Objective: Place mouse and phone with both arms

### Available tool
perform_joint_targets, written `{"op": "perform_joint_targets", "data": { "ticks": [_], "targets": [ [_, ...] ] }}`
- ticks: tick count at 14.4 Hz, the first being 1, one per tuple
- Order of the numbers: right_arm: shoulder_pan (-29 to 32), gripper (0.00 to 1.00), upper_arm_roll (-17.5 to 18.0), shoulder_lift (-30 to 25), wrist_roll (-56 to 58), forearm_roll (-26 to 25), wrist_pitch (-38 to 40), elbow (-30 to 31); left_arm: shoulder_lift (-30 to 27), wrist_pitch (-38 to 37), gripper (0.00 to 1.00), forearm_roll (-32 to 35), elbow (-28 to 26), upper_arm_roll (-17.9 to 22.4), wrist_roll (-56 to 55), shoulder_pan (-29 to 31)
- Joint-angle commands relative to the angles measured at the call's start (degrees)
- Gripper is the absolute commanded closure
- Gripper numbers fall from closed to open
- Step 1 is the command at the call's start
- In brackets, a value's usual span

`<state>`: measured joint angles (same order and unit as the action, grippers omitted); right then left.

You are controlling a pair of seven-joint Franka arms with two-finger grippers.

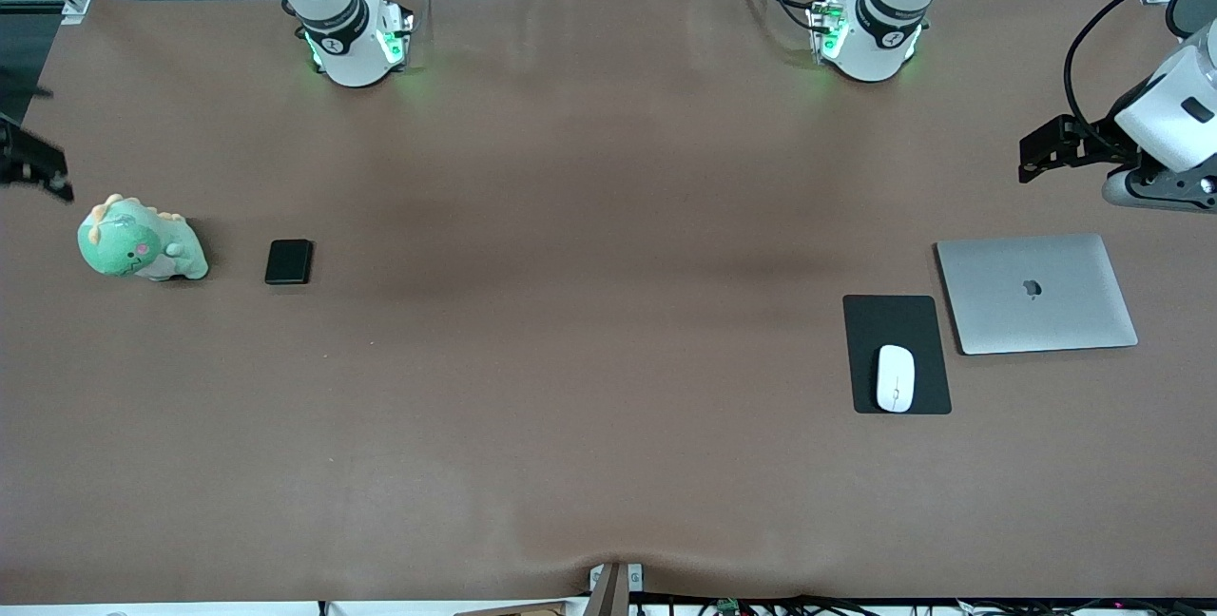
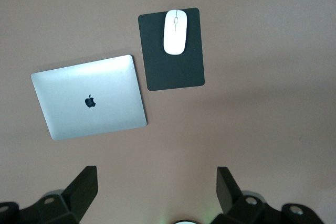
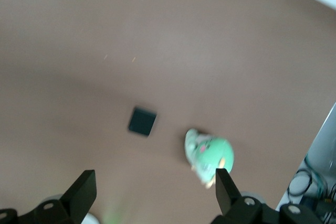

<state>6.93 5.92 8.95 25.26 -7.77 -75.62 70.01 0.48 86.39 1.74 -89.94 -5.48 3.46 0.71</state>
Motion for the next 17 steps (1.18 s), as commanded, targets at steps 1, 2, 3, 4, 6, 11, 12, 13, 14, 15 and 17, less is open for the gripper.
{"op": "perform_joint_targets", "data": {
  "ticks": [1,2,3,4,6,11,12,13,14,15,17],
  "targets": [
    [0.27,0.0,-0.21,-3.32,-0.12,1.96,0.83,4.43,0.31,-0.43,0.0,0.02,0.9,-0.24,-0.04,0.34],
    [0.8,0.0,-0.73,-3.84,-0.12,3.8,0.66,5.65,0.31,-0.43,0.0,-0.06,0.9,-0.24,-0.04,0.34],
    [2.81,0.0,-0.74,-4.2,-0.21,6.69,0.74,6.36,0.31,-0.52,0.0,-0.07,0.82,-0.24,-0.04,0.34],
    [4.05,0.0,-0.74,-4.9,-0.21,8.63,0.83,7.24,0.22,-0.52,0.0,0.02,0.82,-0.24,-0.04,0.34],
    [4.67,0.0,-0.74,-5.95,-1.26,9.09,0.92,8.83,0.22,-0.52,0.0,0.02,0.82,-0.24,0.05,0.25],
    [2.57,0.0,-0.03,-7.98,-22.77,12.86,2.59,11.2,0.31,-0.43,0.0,0.02,0.9,-0.24,0.23,0.34],
    [1.08,0.0,-0.12,-8.15,-22.97,12.87,2.67,11.2,0.31,-0.43,0.0,-0.15,0.9,-0.24,0.23,0.34],
    [0.11,0.0,-0.21,-8.16,-22.89,12.87,2.76,11.2,0.31,-0.43,0.0,-0.15,0.9,-0.24,0.23,0.34],
    [0.19,0.0,-0.3,-8.24,-22.89,12.87,2.94,11.29,0.31,-0.43,0.0,-0.15,0.9,-0.24,0.23,0.34],
    [0.1,0.0,-0.3,-8.24,-22.89,12.87,2.85,11.29,0.31,-0.43,0.0,-0.24,0.9,-0.24,0.23,0.34],
    [-1.47,0.0,0.23,-8.42,-22.97,12.61,2.76,11.29,0.31,-0.43,0.0,-0.33,0.9,-0.24,0.23,0.34]
  ]
}}
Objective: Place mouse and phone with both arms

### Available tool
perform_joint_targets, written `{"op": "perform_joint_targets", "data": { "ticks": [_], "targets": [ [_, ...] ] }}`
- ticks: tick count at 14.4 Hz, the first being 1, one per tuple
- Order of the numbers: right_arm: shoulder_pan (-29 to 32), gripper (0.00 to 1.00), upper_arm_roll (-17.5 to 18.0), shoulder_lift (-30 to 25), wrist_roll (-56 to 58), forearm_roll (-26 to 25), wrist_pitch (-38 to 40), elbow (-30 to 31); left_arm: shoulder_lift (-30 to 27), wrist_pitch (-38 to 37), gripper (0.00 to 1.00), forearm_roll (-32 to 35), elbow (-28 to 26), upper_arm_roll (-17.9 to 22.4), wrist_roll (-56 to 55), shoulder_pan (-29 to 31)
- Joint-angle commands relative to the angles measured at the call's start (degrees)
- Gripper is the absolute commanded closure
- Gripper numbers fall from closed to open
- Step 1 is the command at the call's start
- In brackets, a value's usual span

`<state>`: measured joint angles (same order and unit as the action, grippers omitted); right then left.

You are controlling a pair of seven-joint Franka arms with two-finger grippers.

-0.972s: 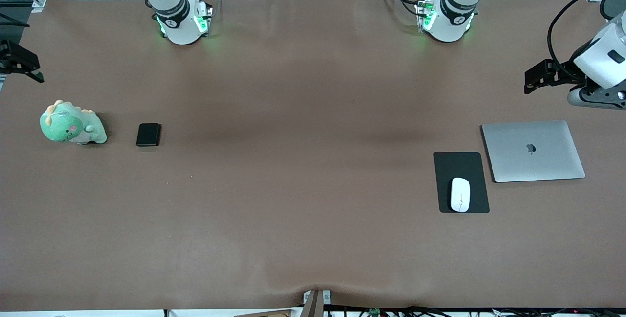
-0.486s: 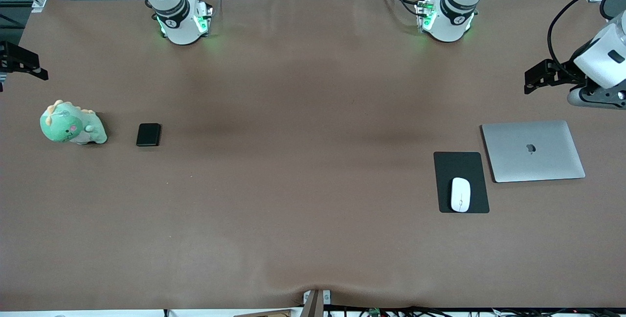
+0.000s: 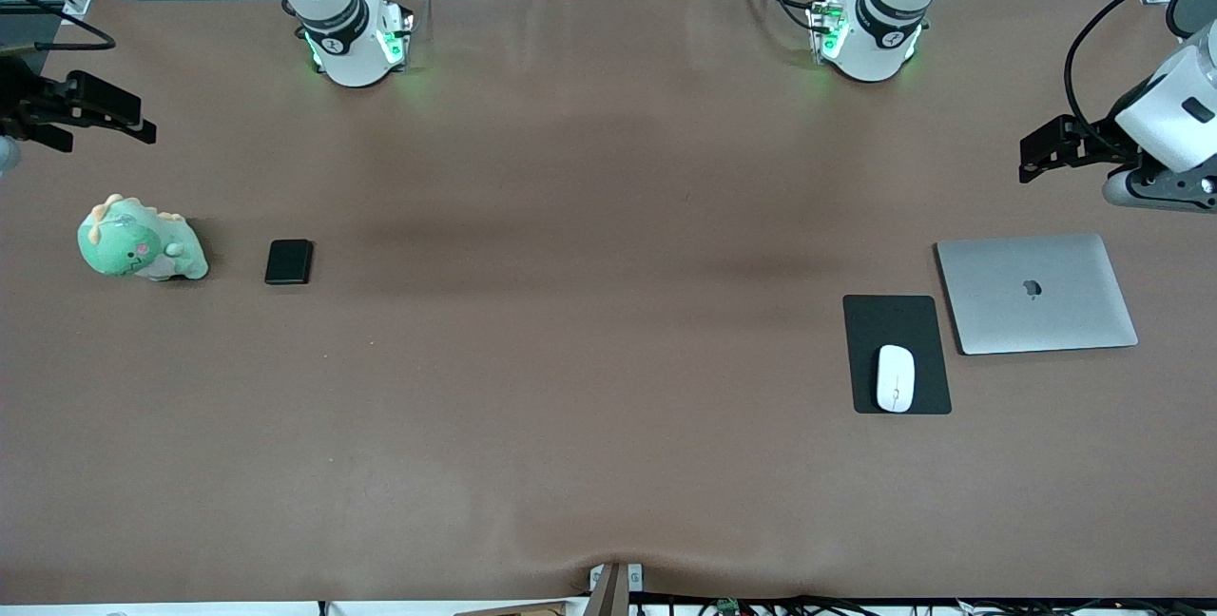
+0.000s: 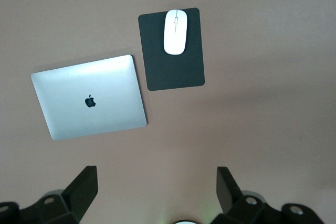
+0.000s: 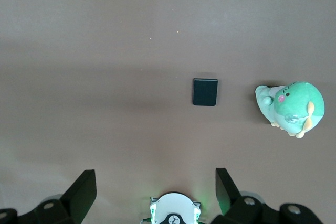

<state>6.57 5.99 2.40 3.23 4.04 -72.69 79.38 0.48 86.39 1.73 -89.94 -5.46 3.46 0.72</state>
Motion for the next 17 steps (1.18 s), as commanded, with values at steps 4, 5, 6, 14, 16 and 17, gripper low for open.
{"op": "perform_joint_targets", "data": {
  "ticks": [4,5,6,14,16,17],
  "targets": [
    [-1.73,0.0,0.16,-5.73,-0.86,0.36,-3.06,7.26,0.31,-0.43,0.0,-0.15,0.9,-0.25,0.23,0.33],
    [-1.82,0.0,0.16,-6.79,-0.86,0.36,-3.68,8.76,0.31,-0.34,0.0,-0.24,0.9,-0.25,0.23,0.33],
    [-1.65,0.0,0.16,-7.15,-0.51,0.36,-3.6,9.21,0.31,-0.34,0.0,-0.15,0.9,-0.25,0.23,0.33],
    [-1.2,0.0,-0.36,-6.89,3.71,0.09,-5.1,8.86,0.39,-0.08,0.0,0.2,0.9,-0.25,0.23,0.33],
    [-1.2,0.0,-0.36,-6.8,3.8,0.09,-5.1,8.77,0.39,-0.08,0.0,0.2,0.9,-0.25,0.23,0.33],
    [-1.2,0.0,-0.36,-6.71,3.71,0.09,-5.18,8.77,0.39,-0.08,0.0,0.2,0.9,-0.25,0.23,0.33]
  ]
}}
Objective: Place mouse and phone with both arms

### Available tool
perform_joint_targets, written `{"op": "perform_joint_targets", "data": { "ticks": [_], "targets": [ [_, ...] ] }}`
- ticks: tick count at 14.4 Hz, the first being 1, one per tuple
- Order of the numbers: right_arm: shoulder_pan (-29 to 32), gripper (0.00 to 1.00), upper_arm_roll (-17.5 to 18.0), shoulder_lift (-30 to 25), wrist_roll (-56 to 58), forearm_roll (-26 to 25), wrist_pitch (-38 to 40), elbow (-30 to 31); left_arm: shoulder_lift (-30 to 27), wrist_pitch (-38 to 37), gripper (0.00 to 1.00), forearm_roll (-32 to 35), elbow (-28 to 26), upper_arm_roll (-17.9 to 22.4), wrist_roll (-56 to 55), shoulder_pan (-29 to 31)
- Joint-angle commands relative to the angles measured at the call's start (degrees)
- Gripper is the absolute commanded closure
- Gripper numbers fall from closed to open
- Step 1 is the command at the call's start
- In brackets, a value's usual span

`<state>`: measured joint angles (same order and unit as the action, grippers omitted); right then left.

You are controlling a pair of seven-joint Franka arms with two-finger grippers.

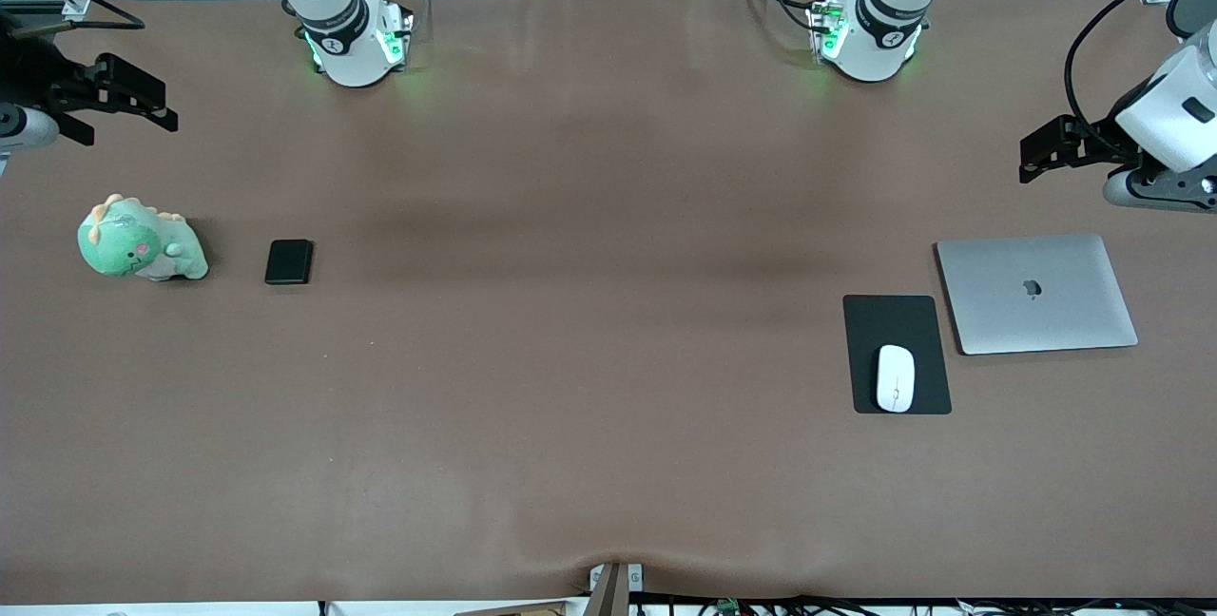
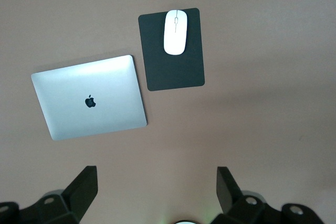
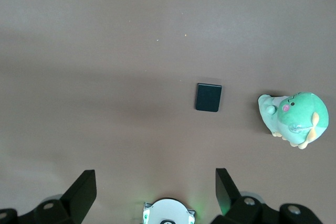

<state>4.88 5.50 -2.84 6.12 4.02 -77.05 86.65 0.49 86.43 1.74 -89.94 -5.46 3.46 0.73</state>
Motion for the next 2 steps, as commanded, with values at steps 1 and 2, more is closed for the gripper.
{"op": "perform_joint_targets", "data": {
  "ticks": [1,2],
  "targets": [
    [0.48,0.0,0.13,-1.47,0.82,0.11,-0.82,1.42,0.39,-0.12,0.0,0.2,0.9,-0.25,0.23,0.32],
    [0.48,0.0,0.13,-1.47,0.91,0.11,-0.82,1.42,0.39,-0.12,0.0,0.02,0.82,-0.25,0.23,0.32]
  ]
}}
